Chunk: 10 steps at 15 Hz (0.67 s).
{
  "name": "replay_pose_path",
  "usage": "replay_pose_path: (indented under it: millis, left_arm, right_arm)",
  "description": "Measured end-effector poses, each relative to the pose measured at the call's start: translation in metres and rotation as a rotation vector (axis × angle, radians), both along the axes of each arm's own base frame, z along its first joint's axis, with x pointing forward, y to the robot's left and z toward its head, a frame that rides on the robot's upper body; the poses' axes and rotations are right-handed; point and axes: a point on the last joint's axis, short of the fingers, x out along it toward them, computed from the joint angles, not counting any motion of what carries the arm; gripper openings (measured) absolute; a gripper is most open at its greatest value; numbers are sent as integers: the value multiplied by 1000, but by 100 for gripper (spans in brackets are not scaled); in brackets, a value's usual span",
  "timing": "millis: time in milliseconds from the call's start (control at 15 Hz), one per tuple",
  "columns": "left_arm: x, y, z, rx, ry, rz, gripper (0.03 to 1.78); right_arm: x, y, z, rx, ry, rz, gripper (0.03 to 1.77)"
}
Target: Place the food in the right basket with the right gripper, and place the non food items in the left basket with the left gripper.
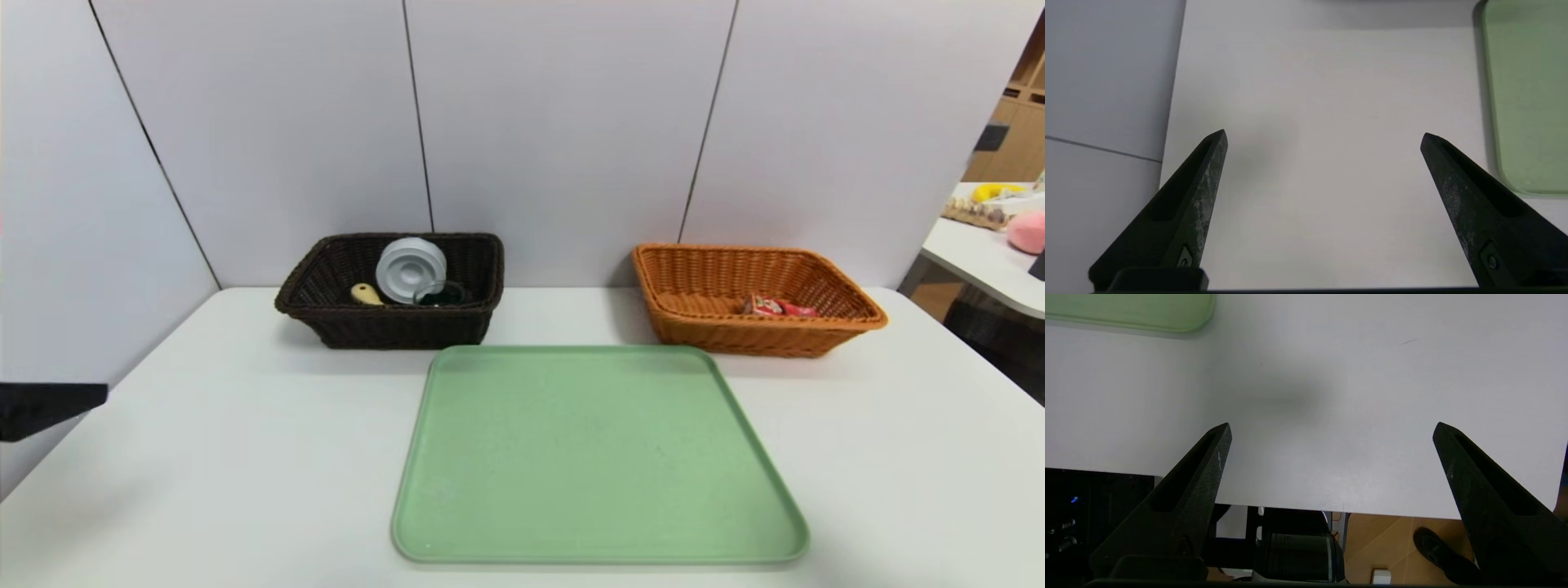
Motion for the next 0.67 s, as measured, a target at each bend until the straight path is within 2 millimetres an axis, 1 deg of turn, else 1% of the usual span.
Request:
replay_pose_path:
  millis: [133,400,533,667]
  left_arm:
    - [-24,3,-11,2,-28,26,167]
    - [-71,6,-43,24,-81,77,167]
    - [-93,6,-57,28,-132,87,168]
    - [-116,6,-72,38,-196,85,169]
  right_arm:
    - [-14,0,1,0,-48,-9,170]
    - [-53,0,-5,-4,-182,-25,170]
    - [-74,0,-13,2,-260,-37,170]
    - [-97,0,-26,-2,-345,-48,170]
